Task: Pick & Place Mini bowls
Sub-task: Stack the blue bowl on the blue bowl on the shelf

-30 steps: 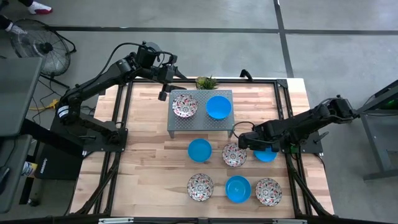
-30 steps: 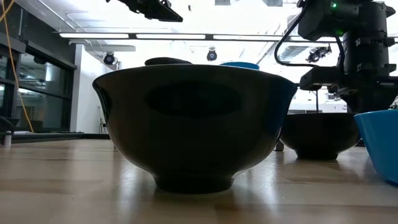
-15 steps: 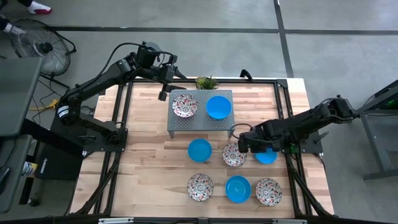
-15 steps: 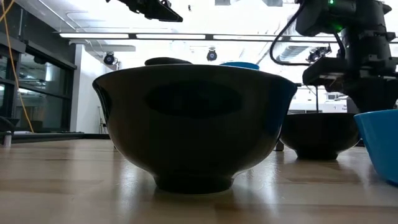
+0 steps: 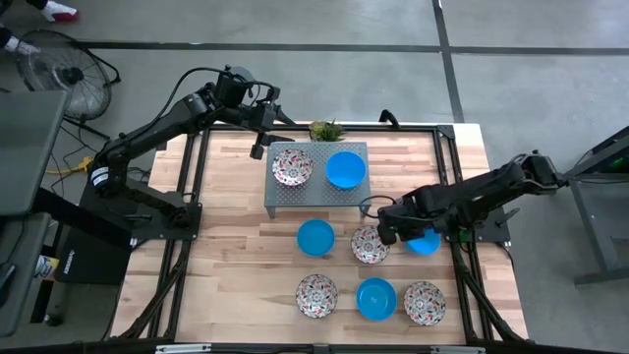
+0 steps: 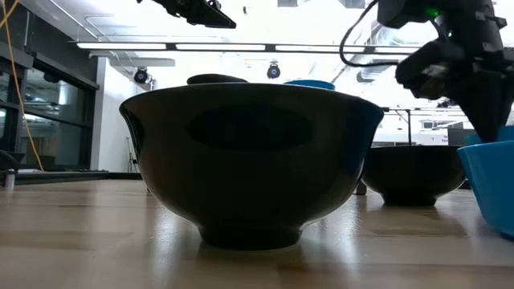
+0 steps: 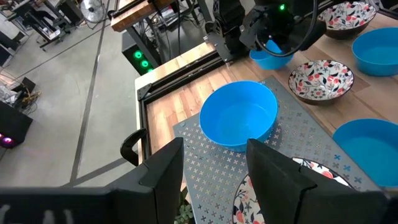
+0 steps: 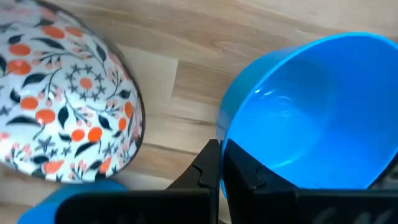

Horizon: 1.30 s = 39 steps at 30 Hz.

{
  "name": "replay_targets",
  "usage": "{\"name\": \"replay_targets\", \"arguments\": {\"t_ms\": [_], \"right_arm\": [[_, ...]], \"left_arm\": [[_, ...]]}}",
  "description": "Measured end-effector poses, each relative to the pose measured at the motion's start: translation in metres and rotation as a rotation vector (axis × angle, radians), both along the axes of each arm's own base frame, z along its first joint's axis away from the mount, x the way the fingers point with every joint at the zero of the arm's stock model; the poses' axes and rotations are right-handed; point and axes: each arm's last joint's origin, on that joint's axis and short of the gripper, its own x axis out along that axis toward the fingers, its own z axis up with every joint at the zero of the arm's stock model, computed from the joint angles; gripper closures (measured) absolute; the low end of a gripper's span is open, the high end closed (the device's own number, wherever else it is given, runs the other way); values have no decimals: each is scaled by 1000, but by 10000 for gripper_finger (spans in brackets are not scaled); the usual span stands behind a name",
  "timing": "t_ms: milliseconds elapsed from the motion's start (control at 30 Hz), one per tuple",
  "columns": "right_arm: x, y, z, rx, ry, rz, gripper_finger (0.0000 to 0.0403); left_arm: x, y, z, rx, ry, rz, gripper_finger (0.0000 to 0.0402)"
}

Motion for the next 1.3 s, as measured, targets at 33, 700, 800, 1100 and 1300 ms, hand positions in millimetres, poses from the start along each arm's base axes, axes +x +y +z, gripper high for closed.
{"name": "replay_targets", "arguments": {"t_ms": [33, 700, 800, 1100, 1300], "right_arm": [[0, 0, 3, 0, 0, 16, 402], [2, -19, 102, -90, -53, 512, 403], [4, -29, 117, -124, -104, 631, 403], [6, -66, 147, -258, -227, 994, 403], [8, -88, 157, -384, -259, 1195, 403]], "left_arm": [[0, 0, 0, 0, 0, 0, 231], [0, 0, 0, -1, 0, -1, 231], [0, 0, 0, -6, 0, 2, 231], [0, 2, 0, 15, 18, 66, 231], [0, 2, 0, -32, 17, 88, 231]]}}
